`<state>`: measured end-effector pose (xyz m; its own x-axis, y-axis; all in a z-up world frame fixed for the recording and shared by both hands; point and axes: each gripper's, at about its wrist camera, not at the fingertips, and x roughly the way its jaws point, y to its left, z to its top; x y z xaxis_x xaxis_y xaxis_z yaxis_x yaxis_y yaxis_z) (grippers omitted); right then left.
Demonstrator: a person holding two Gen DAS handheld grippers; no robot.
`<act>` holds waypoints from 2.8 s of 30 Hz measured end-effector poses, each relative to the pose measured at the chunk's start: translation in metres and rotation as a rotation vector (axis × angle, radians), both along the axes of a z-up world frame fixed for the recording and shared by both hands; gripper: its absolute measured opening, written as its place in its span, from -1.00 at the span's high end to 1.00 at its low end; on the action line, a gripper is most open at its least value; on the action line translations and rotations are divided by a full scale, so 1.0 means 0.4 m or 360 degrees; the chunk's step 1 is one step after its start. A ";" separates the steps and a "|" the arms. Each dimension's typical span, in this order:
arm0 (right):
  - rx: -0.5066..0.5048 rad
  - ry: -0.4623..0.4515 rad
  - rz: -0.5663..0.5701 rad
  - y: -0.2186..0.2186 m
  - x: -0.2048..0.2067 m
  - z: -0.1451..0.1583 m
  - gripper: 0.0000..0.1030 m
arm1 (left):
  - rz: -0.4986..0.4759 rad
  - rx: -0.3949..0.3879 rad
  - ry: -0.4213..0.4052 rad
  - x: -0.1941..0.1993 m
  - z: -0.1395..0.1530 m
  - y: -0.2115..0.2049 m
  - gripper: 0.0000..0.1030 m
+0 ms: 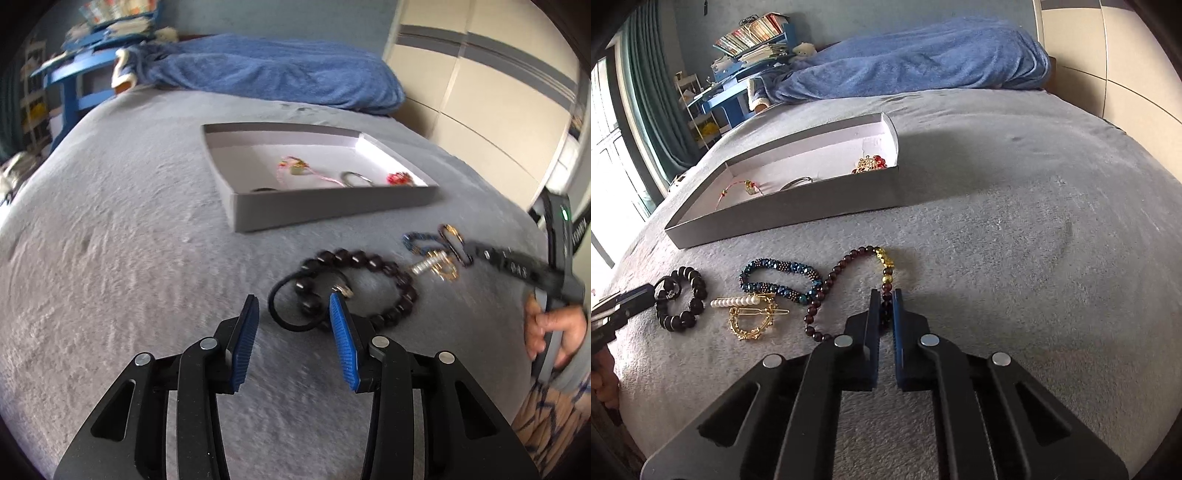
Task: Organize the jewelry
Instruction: 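Grasp the black bead bracelet with the left tool while the right tool grasps the dark red bead bracelet, then carry both bead bracelets over the tray and lower them in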
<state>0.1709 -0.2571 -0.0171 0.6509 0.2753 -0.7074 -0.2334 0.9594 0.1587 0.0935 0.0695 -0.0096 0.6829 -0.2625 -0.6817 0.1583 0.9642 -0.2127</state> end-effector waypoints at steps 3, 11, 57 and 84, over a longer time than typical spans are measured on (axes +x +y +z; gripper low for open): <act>0.0003 0.0011 0.0002 0.001 0.001 -0.001 0.88 | 0.0017 -0.0055 0.0046 0.024 -0.004 0.020 0.19; 0.0001 0.0021 0.0007 0.002 0.002 -0.003 0.88 | -0.0058 -0.0107 0.0151 0.074 -0.023 0.015 0.16; 0.0094 -0.0248 0.0115 0.026 0.006 0.182 0.89 | -0.0164 0.0021 -0.0233 0.084 0.224 -0.043 0.92; -0.0030 -0.0393 0.0423 0.311 0.303 0.326 0.89 | -0.0088 0.0092 -0.0191 0.387 0.228 -0.018 0.92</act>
